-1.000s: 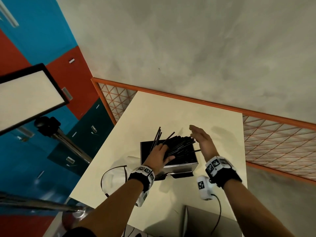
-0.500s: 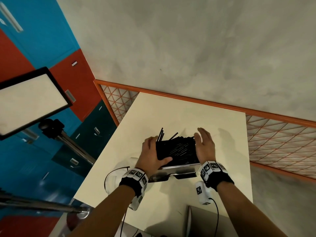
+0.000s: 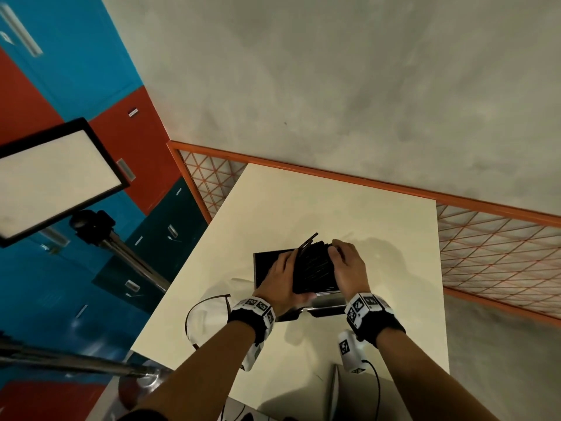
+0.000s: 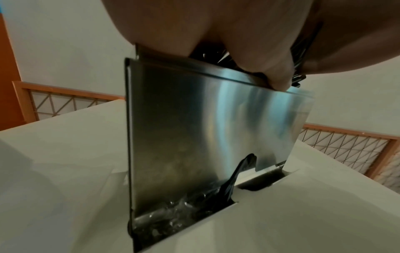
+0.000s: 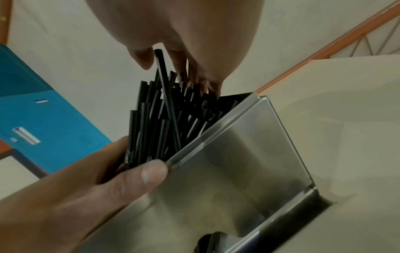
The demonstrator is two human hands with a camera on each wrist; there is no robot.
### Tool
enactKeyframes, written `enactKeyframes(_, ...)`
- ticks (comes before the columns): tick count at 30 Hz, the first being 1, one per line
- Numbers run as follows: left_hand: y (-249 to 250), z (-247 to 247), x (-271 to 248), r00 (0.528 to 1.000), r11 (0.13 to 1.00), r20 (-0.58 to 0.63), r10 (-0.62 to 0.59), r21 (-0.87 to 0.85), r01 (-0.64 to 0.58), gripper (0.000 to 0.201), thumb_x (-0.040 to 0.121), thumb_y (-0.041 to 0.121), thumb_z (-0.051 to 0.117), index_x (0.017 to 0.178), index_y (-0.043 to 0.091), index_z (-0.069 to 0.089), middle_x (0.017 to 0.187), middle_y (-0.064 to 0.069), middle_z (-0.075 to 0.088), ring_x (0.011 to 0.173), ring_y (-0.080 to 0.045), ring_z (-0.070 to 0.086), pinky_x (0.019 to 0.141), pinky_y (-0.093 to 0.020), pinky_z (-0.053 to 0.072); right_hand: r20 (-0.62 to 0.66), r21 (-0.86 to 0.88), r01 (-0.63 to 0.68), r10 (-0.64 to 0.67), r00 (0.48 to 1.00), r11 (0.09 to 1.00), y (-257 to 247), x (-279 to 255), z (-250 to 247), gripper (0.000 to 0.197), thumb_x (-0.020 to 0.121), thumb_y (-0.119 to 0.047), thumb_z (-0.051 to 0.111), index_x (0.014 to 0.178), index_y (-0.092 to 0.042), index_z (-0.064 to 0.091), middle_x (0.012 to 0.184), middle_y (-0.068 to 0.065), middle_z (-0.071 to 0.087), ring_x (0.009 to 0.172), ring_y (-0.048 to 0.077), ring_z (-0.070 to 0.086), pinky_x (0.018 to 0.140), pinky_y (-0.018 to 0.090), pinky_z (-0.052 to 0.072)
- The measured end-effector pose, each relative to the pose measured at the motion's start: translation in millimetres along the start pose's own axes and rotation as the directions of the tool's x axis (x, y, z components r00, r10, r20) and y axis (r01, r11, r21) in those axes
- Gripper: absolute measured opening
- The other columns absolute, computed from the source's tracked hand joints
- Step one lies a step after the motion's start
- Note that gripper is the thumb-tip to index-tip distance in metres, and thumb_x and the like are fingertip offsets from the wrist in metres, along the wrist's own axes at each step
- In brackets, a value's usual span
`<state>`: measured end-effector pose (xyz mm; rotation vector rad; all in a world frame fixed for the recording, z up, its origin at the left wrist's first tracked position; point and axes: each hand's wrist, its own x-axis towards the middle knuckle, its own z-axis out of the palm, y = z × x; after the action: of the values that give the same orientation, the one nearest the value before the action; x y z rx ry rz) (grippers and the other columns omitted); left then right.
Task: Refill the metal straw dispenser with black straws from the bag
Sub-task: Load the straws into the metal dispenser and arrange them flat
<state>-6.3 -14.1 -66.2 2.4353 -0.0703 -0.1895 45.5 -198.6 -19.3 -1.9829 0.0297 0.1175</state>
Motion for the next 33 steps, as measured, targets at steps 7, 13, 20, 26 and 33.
enactKeyframes(7,4,0,6,0.996,0.996,0.05,-0.074,0.049,0.072,0.119,0.073,0.069,0.072,0.16,0.021,0.007,0.162,-0.001,0.018,0.146,-0.028,0.028,0.12,-0.05,0.027,-0.069,0.05,-0.049,0.053,0.996,0.998,7,-2,-8,0.032,0.1,-0.032,0.048,0.124,-0.015,0.06,0.124,0.002,0.058,0.112,0.018,0.053,0.1,0.032,0.04)
enactKeyframes(13,18,2,17,0.986,0.989,0.129,-0.108,0.114,0.093,0.121,0.075,0.074,0.069,0.161,0.019,0.003,0.163,-0.002,0.022,0.151,-0.023,0.021,0.125,-0.052,0.008,-0.04,-0.021,-0.084,0.083,0.996,0.996,14,-10,10,0.04,0.099,-0.038,0.047,0.129,-0.012,0.056,0.125,0.005,0.048,0.109,0.024,0.054,0.097,0.036,0.044)
enactKeyframes(20,20,-1,28,0.984,0.995,0.171,-0.044,0.095,0.028,0.115,0.072,0.067,0.077,0.159,0.025,0.015,0.152,0.001,0.038,0.134,-0.027,0.041,0.113,-0.047,0.035,-0.076,0.098,-0.087,0.095,0.993,0.991,14,-7,11,0.026,0.1,-0.036,0.047,0.119,-0.02,0.055,0.119,0.005,0.057,0.105,0.021,0.056,0.091,0.034,0.044)
enactKeyframes(26,24,-5,37,0.972,0.991,0.232,0.034,0.12,-0.063,0.106,0.072,0.058,0.081,0.155,0.032,0.021,0.151,0.003,0.041,0.131,-0.026,0.044,0.106,-0.05,0.043,-0.203,0.174,-0.067,0.102,0.974,0.982,11,-7,13,0.016,0.1,-0.031,0.045,0.111,-0.024,0.054,0.114,0.004,0.055,0.102,0.022,0.057,0.092,0.038,0.046)
enactKeyframes(33,14,-4,34,0.982,0.998,0.186,0.039,0.031,-0.046,0.087,0.08,0.05,0.078,0.151,0.036,0.03,0.146,0.003,0.047,0.128,-0.023,0.048,0.108,-0.049,0.043,-0.179,-0.098,0.045,-0.062,0.982,0.994,13,-2,9,0.031,0.1,-0.031,0.045,0.115,-0.01,0.063,0.121,-0.002,0.041,0.111,0.024,0.051,0.102,0.037,0.041)
